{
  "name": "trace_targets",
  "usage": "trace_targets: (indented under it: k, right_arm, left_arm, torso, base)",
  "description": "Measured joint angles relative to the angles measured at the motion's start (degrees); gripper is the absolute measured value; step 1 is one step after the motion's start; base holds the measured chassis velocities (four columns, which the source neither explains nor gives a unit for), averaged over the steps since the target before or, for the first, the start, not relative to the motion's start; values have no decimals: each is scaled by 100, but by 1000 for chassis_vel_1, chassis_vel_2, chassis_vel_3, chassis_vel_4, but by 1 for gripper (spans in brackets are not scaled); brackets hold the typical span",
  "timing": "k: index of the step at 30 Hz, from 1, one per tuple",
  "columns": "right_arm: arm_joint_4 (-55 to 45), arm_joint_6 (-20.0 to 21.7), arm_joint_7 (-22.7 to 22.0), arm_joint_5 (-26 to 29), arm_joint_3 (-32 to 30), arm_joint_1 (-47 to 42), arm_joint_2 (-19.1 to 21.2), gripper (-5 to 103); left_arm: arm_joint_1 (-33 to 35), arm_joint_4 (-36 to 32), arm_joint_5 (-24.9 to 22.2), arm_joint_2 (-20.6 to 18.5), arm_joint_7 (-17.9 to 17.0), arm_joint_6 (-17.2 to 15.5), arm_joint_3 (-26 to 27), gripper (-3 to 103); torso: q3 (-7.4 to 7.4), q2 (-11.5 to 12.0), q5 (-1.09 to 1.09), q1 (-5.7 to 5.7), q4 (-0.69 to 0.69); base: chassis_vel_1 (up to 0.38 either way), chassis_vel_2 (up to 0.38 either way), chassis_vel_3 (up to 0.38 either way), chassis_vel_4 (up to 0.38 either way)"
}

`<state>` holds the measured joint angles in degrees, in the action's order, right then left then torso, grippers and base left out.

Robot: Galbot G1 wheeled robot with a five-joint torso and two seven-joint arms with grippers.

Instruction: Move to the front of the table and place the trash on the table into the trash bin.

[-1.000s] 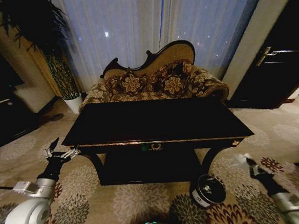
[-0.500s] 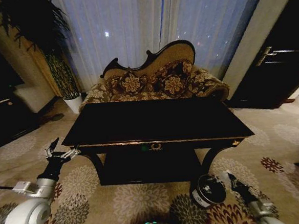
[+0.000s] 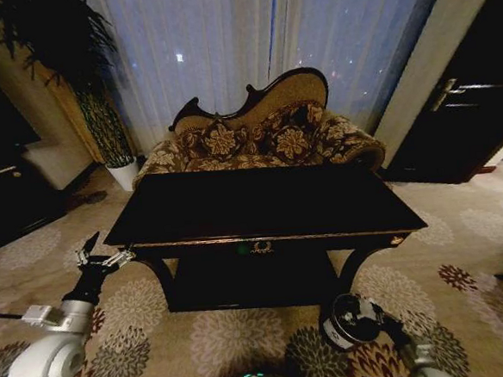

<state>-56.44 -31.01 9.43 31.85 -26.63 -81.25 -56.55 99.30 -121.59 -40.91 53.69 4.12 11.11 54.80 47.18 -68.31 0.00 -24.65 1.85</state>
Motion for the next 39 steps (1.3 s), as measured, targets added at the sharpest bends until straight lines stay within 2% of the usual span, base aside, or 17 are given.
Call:
trace_targets:
  k: [8,10,11,13,16,18,19,22,23,25,26,28,31,32,35,39]
  right_arm:
    - [142,54,-96,-25,141,188,-106,-1]
    - [180,67,-111,-27,168,226,-109,9]
    - [180,67,-111,-27,168,226,-109,9]
    - [190,72,-132,-28,179,239,-108,20]
    - [120,116,-192,-26,179,230,-100,25]
    - [53,147,-253,-10,178,232,-98,36]
    - [28,164,-281,-5,178,233,-98,36]
    - [-60,211,-353,-8,164,215,-96,52]
    - [-60,211,-353,-8,164,215,-96,52]
    - [-139,265,-472,-27,123,159,-95,63]
    - [-176,277,-530,-41,91,127,-95,69]
    - [-250,281,-580,-58,31,73,-95,69]
    - [-681,313,-702,-129,-244,-243,-103,85]
    - [-681,313,-702,-129,-244,-243,-103,85]
    - [-1192,312,-678,-148,-637,-634,-141,99]
    - [-1709,149,-367,-45,-998,-1176,-178,100]
  left_arm:
    - [0,0,0,0,0,0,0,100]
    - [0,0,0,0,0,0,0,100]
    - [0,0,0,0,0,0,0,100]
    - [0,0,0,0,0,0,0,100]
    - [0,0,0,0,0,0,0,100]
    - [0,0,0,0,0,0,0,100]
    - [0,0,0,0,0,0,0,100]
    - [0,0,0,0,0,0,0,100]
    - [0,0,0,0,0,0,0,100]
    - [0,0,0,0,0,0,0,100]
    - [0,0,0,0,0,0,0,100]
    - [0,0,0,0,0,0,0,100]
    - [0,0,0,0,0,0,0,100]
    - [0,0,0,0,0,0,0,100]
    - [0,0,0,0,0,0,0,100]
    - [0,0,0,0,0,0,0,100]
  torso:
    - [0,0,-1,0,0]
    - [0,0,-1,0,0]
    - [0,0,-1,0,0]
    - [0,0,-1,0,0]
    - [0,0,-1,0,0]
    - [0,0,-1,0,0]
    - [0,0,-1,0,0]
    - [0,0,-1,0,-1]
    - [0,0,-1,0,-1]
    - [0,0,0,0,0]
    - [0,0,-1,0,0]
    - [0,0,0,0,0]
    - [0,0,-1,0,0]
    - [0,0,-1,0,0]
    - [0,0,-1,0,-2]
    - [-1,0,0,0,1]
  base:
    - [0,0,0,0]
    - [0,0,0,0]
    - [0,0,0,0]
    - [0,0,0,0]
    - [0,0,0,0]
    - [0,0,0,0]
    - [0,0,0,0]
    - [0,0,0,0]
    - [0,0,0,0]
    - [0,0,0,0]
    - [0,0,0,0]
    - [0,0,0,0]
    - [0,0,0,0]
    - [0,0,0,0]
    - [0,0,0,0]
    - [0,0,0,0]
